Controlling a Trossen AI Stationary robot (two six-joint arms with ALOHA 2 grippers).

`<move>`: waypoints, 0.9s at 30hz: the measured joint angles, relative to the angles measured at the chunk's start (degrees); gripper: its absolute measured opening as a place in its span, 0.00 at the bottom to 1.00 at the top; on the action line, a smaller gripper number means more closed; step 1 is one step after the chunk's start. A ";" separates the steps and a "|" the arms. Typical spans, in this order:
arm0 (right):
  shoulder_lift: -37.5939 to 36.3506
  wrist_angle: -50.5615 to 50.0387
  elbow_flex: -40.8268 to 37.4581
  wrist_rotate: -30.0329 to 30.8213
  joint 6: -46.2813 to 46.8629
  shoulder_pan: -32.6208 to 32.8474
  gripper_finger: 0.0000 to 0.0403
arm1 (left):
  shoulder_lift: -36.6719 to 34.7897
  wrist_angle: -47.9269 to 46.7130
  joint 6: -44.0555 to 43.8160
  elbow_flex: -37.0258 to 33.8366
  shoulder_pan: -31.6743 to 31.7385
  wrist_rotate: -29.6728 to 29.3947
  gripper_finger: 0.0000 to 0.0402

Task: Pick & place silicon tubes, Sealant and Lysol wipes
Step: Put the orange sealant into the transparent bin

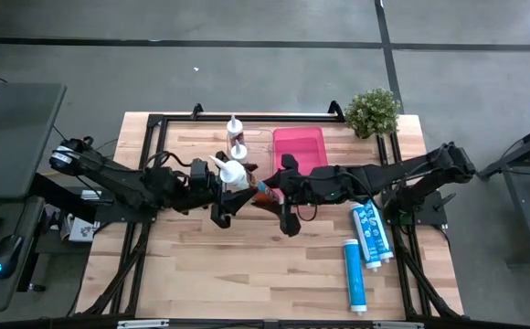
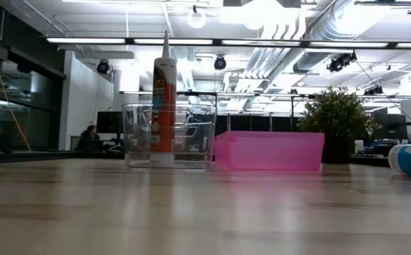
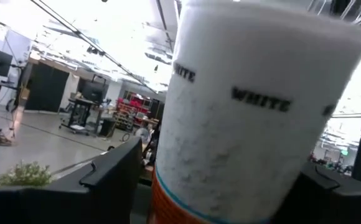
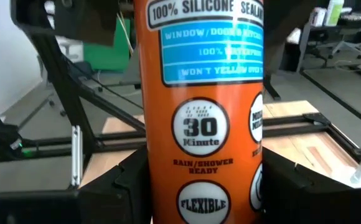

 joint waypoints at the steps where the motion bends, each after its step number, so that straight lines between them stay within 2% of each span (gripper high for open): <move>1: 0.00 0.56 0.00 -0.14 0.02 -0.09 0.49 | 0.20 -0.06 0.00 0.40 0.00 0.09 0.73; 9: 0.00 1.43 0.00 -0.30 0.44 -0.38 0.49 | 0.63 -0.10 1.03 1.63 0.00 -0.80 0.71; 12: 0.00 1.39 0.00 0.13 0.46 -0.38 0.49 | 0.63 -0.14 1.05 1.63 0.00 -1.99 0.63; 16: 0.00 1.35 0.00 0.64 1.69 -0.40 0.49 | 0.63 -0.49 2.15 1.63 0.00 -2.97 0.46; 27: -0.02 1.29 -0.04 0.46 1.27 -0.39 0.48 | 0.63 -0.99 1.44 1.63 0.04 -1.66 0.46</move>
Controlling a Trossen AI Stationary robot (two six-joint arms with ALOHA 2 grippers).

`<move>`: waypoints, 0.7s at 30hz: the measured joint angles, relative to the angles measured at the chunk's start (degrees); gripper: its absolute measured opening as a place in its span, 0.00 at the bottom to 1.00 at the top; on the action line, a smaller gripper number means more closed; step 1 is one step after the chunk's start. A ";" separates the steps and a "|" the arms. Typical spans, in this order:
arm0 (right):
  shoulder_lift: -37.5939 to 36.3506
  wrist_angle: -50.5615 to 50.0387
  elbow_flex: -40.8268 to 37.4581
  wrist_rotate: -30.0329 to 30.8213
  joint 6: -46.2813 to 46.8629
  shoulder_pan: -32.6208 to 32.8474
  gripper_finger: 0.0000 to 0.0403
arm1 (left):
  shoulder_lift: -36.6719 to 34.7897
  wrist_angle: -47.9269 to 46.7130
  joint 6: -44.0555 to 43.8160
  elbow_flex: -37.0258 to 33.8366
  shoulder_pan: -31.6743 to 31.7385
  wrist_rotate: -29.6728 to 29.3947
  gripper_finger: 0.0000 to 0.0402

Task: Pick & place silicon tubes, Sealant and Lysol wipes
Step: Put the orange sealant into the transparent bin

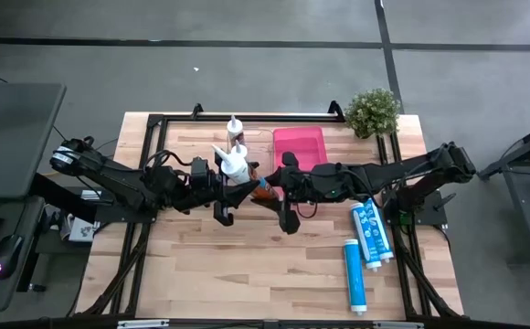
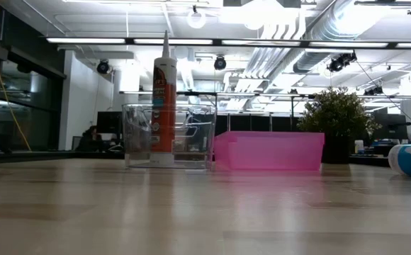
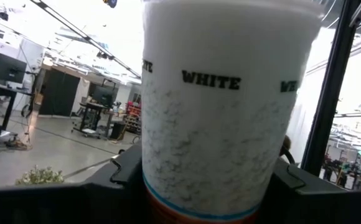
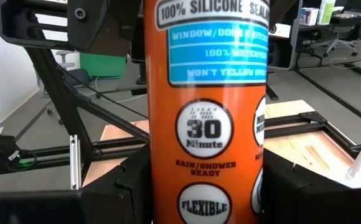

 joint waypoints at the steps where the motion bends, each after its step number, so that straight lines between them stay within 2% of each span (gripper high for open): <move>1: 0.00 -0.01 0.00 0.01 -0.02 0.01 0.48 | 0.00 0.01 -0.01 0.00 0.00 0.12 0.46; 11: -0.04 -0.05 0.00 0.19 0.12 0.03 0.50 | 0.00 -0.09 -0.03 0.00 0.00 1.16 0.45; 17: -0.44 0.61 0.07 1.22 1.07 0.10 0.84 | 0.20 -0.95 -1.43 -0.11 -0.22 2.84 0.45; 21: -1.87 0.00 0.07 2.40 0.92 0.01 0.92 | 0.09 -2.33 -0.89 -0.11 -0.17 1.48 0.45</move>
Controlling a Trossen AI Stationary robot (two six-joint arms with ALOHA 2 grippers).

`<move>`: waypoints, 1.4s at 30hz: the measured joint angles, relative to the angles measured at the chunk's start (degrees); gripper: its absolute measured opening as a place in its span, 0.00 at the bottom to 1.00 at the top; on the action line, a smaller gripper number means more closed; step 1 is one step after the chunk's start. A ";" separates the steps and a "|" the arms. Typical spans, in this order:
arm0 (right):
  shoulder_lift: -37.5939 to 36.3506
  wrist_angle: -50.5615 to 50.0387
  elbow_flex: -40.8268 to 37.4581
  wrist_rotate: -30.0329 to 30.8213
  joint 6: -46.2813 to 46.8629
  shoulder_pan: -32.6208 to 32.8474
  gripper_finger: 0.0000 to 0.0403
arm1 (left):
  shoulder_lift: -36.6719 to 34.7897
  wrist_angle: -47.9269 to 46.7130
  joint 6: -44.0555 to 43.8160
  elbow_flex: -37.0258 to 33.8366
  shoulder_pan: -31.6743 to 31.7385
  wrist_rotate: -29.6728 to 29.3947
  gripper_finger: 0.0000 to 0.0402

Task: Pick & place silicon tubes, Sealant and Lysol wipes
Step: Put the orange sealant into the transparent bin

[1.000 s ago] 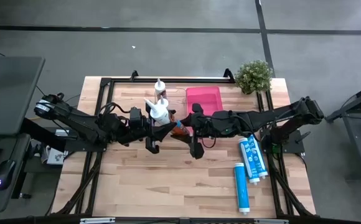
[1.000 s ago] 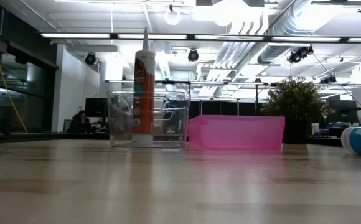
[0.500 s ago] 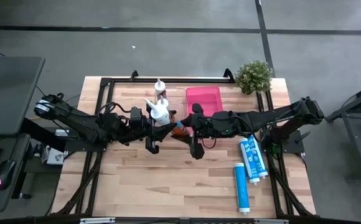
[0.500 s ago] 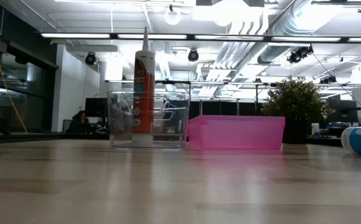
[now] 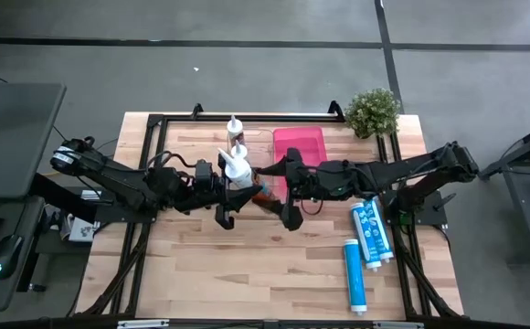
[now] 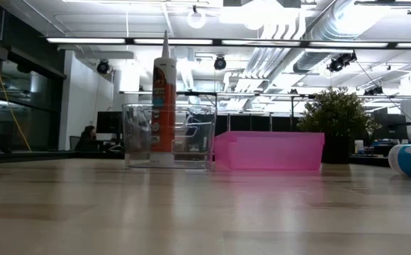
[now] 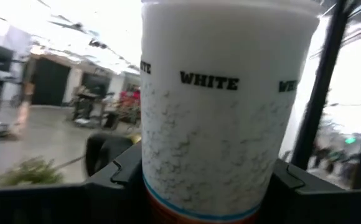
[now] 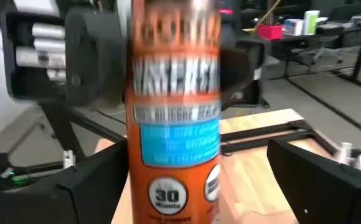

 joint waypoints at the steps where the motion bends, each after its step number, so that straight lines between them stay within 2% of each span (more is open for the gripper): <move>1: -0.67 -0.83 0.00 0.62 -0.38 0.00 0.92 | 0.00 -0.89 0.52 0.00 0.00 -0.72 0.45; 10: -9.90 -14.52 0.00 9.54 -0.84 0.90 0.88 | -2.20 -14.05 1.76 0.04 0.00 -7.54 0.45; 16: -14.34 -22.82 0.00 12.93 2.33 2.99 0.87 | -1.77 -19.58 -0.05 0.02 0.01 -15.14 0.45; 20: -14.96 -25.00 0.00 14.64 3.57 4.52 0.87 | 0.60 -20.57 -0.20 0.04 0.11 -19.87 0.45; 25: -14.74 -25.40 0.00 15.19 3.83 6.15 0.87 | 4.74 -20.03 -4.07 0.09 2.07 -21.01 0.45; 32: -14.74 -26.49 -0.02 15.98 4.94 7.89 0.86 | 10.91 -16.25 -7.50 0.00 4.42 -31.28 0.44; 35: -14.74 -26.77 -0.02 16.01 5.09 8.39 0.86 | 13.15 -11.57 -7.67 0.15 5.79 -30.43 0.44; 42: -14.72 -27.77 -0.07 16.00 5.55 9.19 0.86 | 16.78 -11.28 -8.28 -0.01 7.67 -31.24 0.44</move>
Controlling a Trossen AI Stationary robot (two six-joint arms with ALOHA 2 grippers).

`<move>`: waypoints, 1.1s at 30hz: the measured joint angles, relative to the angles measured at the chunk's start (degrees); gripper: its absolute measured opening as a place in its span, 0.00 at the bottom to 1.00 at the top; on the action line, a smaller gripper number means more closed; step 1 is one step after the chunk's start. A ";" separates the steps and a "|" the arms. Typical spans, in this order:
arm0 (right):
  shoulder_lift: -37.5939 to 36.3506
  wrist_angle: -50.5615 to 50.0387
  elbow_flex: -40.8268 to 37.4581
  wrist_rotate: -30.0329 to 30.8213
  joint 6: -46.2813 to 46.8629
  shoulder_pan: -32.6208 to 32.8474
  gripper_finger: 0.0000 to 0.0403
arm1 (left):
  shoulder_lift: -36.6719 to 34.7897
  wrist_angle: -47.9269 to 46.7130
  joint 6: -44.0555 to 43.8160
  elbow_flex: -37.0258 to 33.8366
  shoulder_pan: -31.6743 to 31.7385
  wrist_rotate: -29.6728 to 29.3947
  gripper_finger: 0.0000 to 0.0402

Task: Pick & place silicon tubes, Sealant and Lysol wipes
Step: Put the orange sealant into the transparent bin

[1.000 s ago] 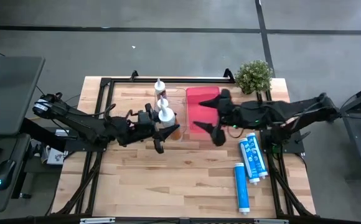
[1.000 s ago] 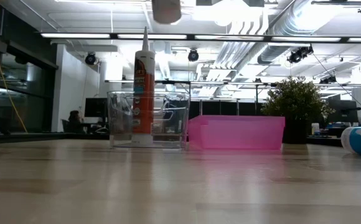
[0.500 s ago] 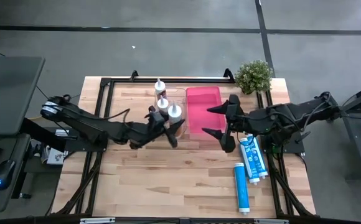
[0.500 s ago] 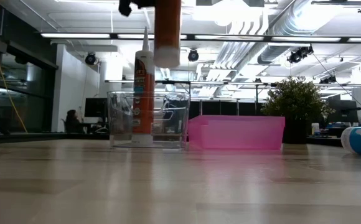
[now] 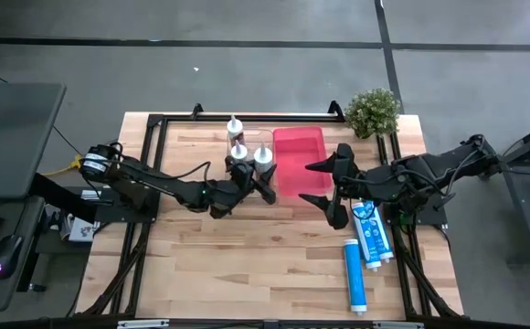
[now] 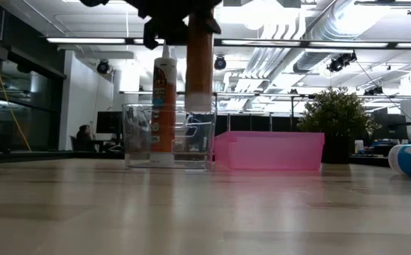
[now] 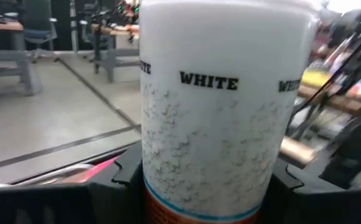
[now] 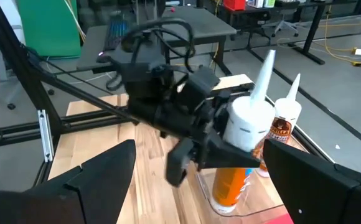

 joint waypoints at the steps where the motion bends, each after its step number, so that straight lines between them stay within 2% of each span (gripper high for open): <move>1: 0.00 -0.03 0.00 0.02 0.00 0.09 0.86 | 0.01 -0.48 0.14 -0.06 0.28 0.27 0.44; 16: 0.02 -3.08 0.00 -0.30 2.58 0.23 0.86 | 0.95 -0.90 4.24 0.10 3.36 5.22 0.44; 33: 0.02 -3.08 0.00 -0.39 2.99 0.23 0.86 | 1.11 -6.10 1.17 0.10 4.02 4.84 0.44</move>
